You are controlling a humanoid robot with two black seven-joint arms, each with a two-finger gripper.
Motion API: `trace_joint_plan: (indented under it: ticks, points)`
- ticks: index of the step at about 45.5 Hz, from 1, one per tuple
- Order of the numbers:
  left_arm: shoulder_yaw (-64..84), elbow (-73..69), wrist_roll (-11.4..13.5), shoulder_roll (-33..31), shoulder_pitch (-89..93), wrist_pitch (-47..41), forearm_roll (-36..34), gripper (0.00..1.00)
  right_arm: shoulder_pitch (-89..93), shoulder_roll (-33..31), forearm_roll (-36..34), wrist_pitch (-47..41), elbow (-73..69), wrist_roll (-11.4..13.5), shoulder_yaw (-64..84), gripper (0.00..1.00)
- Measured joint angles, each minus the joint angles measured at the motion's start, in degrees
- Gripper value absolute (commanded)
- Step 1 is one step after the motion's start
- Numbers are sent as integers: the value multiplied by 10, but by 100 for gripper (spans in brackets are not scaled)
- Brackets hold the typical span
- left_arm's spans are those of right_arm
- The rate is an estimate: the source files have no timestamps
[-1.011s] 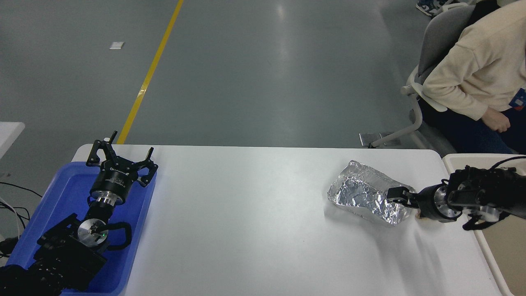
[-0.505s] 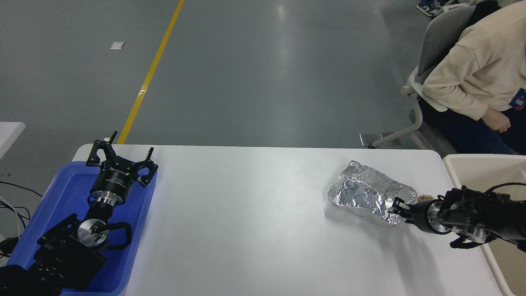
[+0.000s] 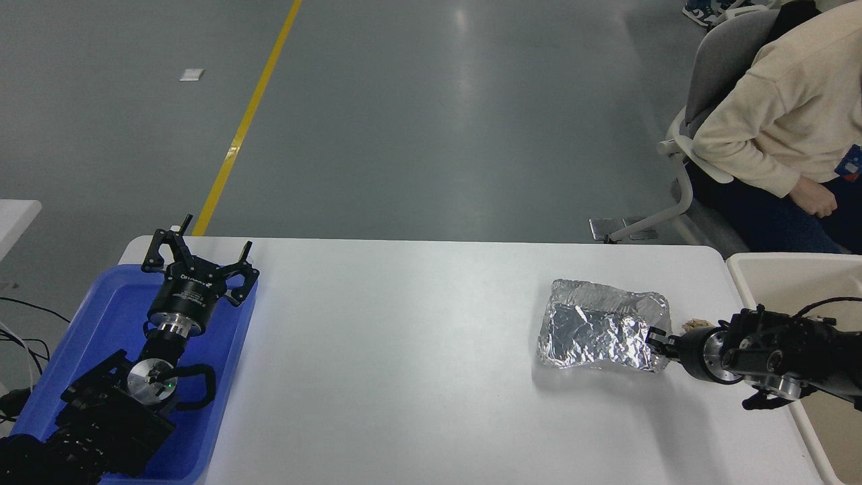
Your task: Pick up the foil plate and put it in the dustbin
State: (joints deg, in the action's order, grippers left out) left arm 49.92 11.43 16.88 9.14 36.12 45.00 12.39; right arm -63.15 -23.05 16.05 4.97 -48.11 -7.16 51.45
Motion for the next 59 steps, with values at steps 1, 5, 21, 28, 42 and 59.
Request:
trace_joint_plan:
  ticks: [1, 5, 21, 28, 42, 59]
  points:
    - [0, 0, 0, 0, 0, 0, 0, 100, -2, -1, 9, 4, -1, 1, 1, 0]
    - [0, 0, 0, 0, 0, 0, 0, 100, -11, -10, 43, 19, -10, 3, 7, 0]
    - [0, 0, 0, 0, 0, 0, 0, 100, -135, -46, 119, 38, -122, 1, 88, 0]
    - [-1, 0, 0, 0, 0, 0, 0, 100, -227, -55, 131, 28, -207, 0, 130, 0]
    - [-1, 0, 0, 0, 0, 0, 0, 100, -420, -76, 135, -104, -336, 0, 194, 0]
    - [-1, 0, 0, 0, 0, 0, 0, 100, -630, -129, 132, -346, -394, 0, 217, 0]
